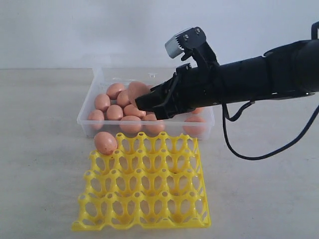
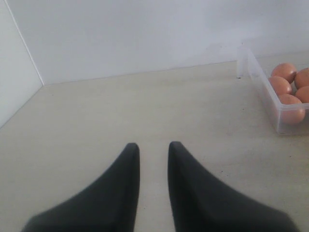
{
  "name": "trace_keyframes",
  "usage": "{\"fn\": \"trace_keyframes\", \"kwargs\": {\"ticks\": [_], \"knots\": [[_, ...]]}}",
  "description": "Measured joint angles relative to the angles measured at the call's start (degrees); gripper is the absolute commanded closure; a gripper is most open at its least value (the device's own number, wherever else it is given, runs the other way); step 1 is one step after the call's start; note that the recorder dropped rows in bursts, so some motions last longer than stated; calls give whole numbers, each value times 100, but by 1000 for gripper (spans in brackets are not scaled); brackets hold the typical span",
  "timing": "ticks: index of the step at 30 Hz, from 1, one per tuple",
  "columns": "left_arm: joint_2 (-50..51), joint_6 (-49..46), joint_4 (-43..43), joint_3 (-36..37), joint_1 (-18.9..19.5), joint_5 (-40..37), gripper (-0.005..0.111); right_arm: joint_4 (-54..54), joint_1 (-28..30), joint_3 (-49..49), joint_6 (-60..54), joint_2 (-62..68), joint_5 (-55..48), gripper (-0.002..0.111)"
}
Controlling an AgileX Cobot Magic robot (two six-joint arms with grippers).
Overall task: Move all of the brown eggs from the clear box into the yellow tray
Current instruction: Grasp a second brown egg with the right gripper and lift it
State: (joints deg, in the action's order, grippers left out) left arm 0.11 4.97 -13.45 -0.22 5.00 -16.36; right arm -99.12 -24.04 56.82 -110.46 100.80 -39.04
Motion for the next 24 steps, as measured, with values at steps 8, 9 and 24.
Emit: {"fn": "trace_keyframes", "kwargs": {"ticks": [8,9,24], "knots": [[0,0,0,0,0,0,85,196,-670,0,-861,-65,2882,109],[0,0,0,0,0,0,85,384,-888,0,-939,-89,3615,109],[0,0,0,0,0,0,85,4535,-2580,0,6304,-238,8830,109]]}}
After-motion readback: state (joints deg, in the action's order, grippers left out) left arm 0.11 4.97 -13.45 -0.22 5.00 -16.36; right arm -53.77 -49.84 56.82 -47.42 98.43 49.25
